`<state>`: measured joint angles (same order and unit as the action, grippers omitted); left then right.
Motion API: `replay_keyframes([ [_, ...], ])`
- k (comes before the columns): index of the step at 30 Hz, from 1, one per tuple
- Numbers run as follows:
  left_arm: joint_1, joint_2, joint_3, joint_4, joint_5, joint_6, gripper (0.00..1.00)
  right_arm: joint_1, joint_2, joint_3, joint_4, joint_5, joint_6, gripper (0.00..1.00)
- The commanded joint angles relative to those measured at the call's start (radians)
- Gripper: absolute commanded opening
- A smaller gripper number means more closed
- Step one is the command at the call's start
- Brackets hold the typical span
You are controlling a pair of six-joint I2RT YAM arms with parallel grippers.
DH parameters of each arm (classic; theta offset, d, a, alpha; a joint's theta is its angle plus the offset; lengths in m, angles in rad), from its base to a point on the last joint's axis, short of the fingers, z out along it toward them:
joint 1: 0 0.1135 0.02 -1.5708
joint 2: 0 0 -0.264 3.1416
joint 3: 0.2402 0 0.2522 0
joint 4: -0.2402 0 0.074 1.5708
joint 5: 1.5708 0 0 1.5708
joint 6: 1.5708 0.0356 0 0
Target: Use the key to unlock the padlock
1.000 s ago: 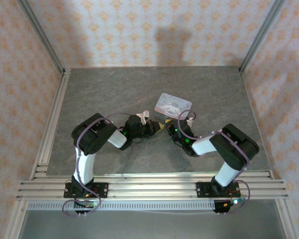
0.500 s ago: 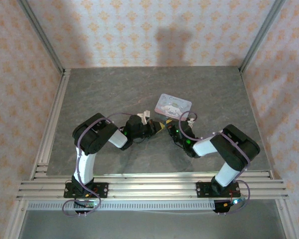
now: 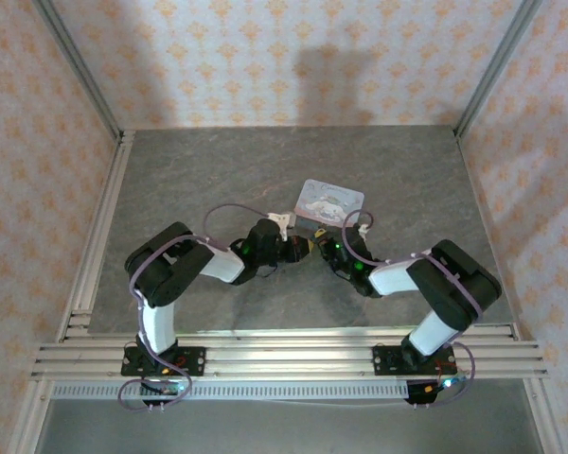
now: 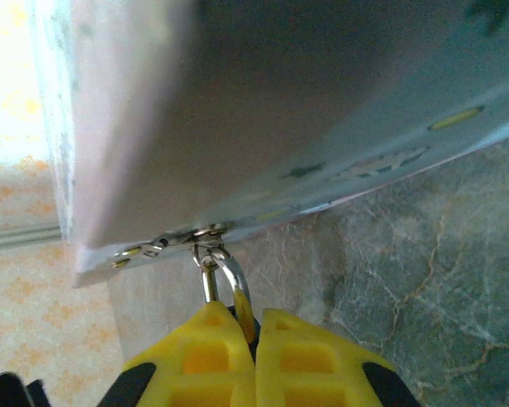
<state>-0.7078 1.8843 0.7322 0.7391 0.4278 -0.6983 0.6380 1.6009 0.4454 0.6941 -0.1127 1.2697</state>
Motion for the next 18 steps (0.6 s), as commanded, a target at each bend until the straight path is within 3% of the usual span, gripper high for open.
replay_keyframes([
  [1, -0.067, -0.057, 0.017, -0.057, -0.018, 0.228, 0.00, 0.017, -0.014, 0.035, -0.075, -0.162, 0.000, 0.00],
  [6, -0.108, -0.108, 0.038, -0.199, -0.105, 0.394, 0.00, 0.010, -0.056, 0.030, -0.144, -0.175, -0.018, 0.00],
  [11, -0.110, -0.125, 0.041, -0.211, -0.118, 0.380, 0.01, -0.008, -0.095, 0.023, -0.195, -0.176, -0.063, 0.00],
  [14, -0.110, -0.133, 0.043, -0.226, -0.119, 0.356, 0.25, -0.034, -0.121, 0.017, -0.237, -0.176, -0.098, 0.00],
  [18, -0.110, -0.168, 0.019, -0.239, -0.134, 0.336, 0.35, -0.072, -0.155, 0.042, -0.345, -0.214, -0.201, 0.00],
])
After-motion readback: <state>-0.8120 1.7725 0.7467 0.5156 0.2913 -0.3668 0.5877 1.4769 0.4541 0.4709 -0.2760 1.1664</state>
